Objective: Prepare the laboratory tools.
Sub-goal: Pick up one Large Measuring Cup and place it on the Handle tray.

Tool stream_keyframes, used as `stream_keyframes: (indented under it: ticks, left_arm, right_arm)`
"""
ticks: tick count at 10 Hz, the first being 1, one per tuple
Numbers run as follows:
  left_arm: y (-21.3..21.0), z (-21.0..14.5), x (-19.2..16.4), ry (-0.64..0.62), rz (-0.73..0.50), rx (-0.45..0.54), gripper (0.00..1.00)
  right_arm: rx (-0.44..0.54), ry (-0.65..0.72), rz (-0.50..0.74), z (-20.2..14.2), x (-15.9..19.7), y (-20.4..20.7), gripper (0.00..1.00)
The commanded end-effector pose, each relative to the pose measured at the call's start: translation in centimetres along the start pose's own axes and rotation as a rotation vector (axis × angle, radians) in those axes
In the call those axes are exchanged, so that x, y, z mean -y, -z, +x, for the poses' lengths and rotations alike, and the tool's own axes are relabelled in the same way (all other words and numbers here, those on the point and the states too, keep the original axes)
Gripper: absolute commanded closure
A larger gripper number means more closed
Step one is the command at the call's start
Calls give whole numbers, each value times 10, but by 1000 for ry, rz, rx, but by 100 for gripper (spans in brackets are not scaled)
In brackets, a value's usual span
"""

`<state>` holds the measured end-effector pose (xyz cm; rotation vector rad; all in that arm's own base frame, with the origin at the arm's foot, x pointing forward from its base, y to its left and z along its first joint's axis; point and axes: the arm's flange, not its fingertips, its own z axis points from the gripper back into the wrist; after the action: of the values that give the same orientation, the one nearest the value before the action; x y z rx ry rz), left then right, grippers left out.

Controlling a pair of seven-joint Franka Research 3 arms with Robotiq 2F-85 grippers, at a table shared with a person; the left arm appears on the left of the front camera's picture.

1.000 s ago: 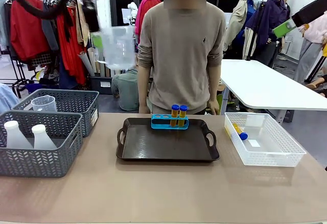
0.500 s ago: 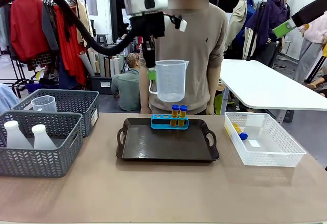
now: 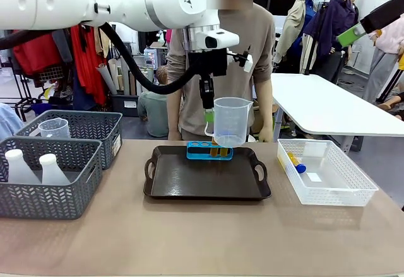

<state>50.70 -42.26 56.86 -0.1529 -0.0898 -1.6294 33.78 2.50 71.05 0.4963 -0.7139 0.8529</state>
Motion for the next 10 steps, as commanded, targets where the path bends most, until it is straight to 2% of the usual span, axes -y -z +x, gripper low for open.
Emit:
stream_keyframes:
  ticks: [1,3,4,6,8,10]
  left_arm:
    - [-20,-11,5,-17,1,-3,100]
    - [-4,-3,0,-4,2,0,100]
    - [7,3,5,73,21,-51,100]
    - [59,28,-8,141,20,-45,100]
    - [91,37,-12,185,47,-40,100]
    - [126,33,-20,155,99,-70,100]
  right_arm:
    - [14,-6,15,1,0,0,0]
    - [14,-6,15,1,0,0,0]
    - [14,-6,15,1,0,0,0]
    - [14,-6,15,1,0,0,0]
    - [14,-6,15,1,0,0,0]
    - [14,-6,15,1,0,0,0]
